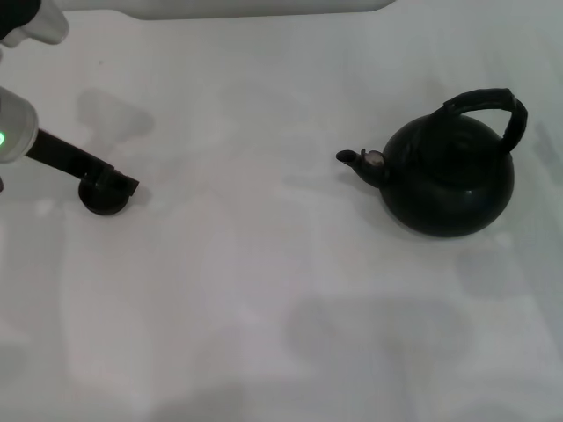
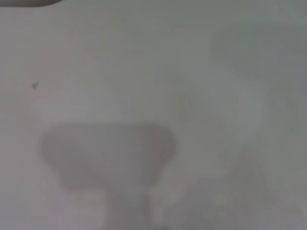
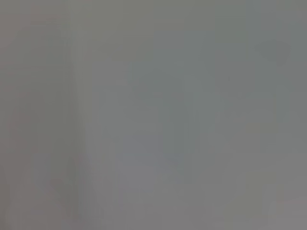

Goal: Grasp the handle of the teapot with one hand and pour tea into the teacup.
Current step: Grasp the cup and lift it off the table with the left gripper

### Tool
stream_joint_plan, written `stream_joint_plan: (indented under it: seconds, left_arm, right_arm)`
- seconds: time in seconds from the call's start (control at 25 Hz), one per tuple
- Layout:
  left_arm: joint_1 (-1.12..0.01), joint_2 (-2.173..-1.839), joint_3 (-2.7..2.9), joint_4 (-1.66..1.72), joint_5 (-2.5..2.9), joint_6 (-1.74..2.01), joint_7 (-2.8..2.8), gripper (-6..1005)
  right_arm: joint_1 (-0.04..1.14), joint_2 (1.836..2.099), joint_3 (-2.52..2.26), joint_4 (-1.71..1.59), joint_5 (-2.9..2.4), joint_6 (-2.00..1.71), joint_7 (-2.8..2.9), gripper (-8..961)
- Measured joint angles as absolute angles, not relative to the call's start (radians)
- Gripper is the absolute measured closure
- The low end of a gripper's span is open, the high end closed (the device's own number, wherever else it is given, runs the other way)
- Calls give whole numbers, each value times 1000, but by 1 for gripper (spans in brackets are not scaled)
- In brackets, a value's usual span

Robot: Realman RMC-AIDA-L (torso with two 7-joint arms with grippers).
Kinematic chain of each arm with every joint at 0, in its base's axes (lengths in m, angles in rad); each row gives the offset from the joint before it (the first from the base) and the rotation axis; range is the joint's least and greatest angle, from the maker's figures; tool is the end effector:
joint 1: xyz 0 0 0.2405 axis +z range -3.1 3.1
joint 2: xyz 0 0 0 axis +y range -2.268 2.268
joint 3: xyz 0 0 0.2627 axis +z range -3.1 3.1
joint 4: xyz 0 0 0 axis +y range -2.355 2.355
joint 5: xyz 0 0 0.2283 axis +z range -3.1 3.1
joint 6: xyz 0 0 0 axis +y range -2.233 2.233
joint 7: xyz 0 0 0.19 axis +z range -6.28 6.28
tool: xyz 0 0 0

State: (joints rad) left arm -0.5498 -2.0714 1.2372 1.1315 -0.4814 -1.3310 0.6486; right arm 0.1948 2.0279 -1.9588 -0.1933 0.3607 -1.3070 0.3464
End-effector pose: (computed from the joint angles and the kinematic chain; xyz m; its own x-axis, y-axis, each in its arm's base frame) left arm -0.2826 0.4031 -0.0322 0.6269 0.7751 -0.0789 0.6274 -0.5622 -0.5388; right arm 0.3874 0.3107 -0.0028 0.6477 0.0350 -0.7611 -0.7494 -0.1505 -0.6448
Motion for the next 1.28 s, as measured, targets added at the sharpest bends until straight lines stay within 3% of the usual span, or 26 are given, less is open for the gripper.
stream_joint_plan:
  seconds: [0.8,1.28]
  left_arm:
    - [-555,-2074,1241,1121,-488,-1337,640,215]
    - [-559,-2072,1242,1113,-476,-1350,636,264]
  right_arm:
    - [194,2028,-1959,-189,360,-1307,347,79]
    - [195,2028,-1959,-189,361,-1307,347,81]
